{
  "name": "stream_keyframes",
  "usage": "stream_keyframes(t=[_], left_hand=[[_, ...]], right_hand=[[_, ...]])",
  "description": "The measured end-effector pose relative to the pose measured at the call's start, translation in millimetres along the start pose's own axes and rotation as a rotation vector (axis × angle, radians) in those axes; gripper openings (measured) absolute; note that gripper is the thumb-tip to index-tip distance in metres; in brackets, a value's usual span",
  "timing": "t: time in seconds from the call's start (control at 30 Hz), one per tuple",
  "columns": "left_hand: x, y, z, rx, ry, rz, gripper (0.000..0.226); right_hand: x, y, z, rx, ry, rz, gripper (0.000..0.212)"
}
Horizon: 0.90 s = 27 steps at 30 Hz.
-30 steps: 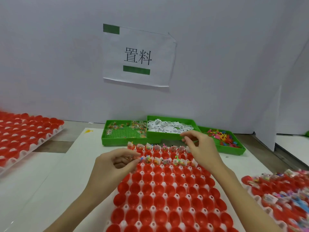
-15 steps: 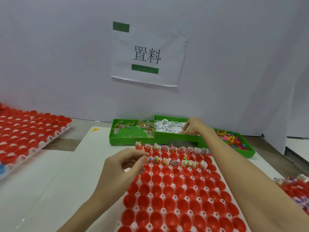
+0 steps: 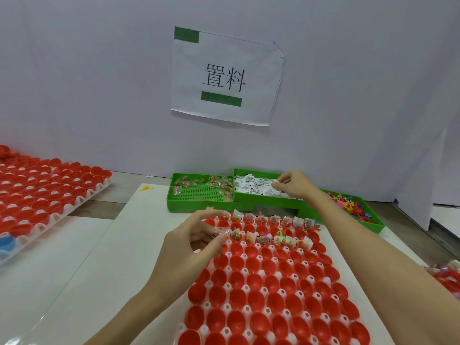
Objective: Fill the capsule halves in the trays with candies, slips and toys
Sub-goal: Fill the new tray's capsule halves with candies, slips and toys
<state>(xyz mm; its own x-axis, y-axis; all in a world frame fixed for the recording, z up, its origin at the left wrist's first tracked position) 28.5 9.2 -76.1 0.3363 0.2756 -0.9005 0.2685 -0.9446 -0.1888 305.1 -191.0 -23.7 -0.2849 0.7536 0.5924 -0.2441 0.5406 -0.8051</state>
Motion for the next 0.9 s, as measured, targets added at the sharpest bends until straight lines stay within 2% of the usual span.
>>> stream_keyframes(t=[0.17,0.33,0.47,0.57,0.67,0.9], left_hand=[[0.7,-0.7,-0.5,0.018,-0.073,0.061,0.013],[-2.6,0.0,0.3,0.05,-0.188,0.247,0.005],[-6.8,2.8,1.1,0.107,-0.229,0.371,0.015],[-11.7,6.0,3.7,0.164,-0.201,0.312,0.012],[-11.4,10.7,7.2,0.187,-0.19,0.251,0.008],[-14.6,20.4,14.7,0.204,-0.159,0.183,0.013]], right_hand=[[-4.3,-2.8,14.9,-0.113,-0.088,-0.119,0.025],[7.9,-2.8,60.8,-0.232,-0.191,-0.252,0.014],[24.5,10.0,120.4,-0.068,-0.325,-0.37,0.011],[32.6,24.0,156.4,0.064,-0.381,-0.351,0.007],[37.0,38.2,180.2,0.193,-0.419,-0.346,0.013],[43.3,59.2,207.6,0.115,-0.527,-0.365,0.006]])
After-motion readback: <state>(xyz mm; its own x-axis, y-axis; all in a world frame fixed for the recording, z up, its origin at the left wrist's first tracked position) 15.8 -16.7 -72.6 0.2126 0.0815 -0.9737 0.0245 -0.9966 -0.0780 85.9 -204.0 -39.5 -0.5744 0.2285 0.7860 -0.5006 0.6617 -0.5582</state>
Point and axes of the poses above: each hand's wrist, its own z-axis away from the middle knuckle, its own y-axis out of the palm, x = y × z, the point moved 2 cm from there along -z, towards the middle knuckle, and after that the axes turned 6 degrees about x, right-handed, at the moved point
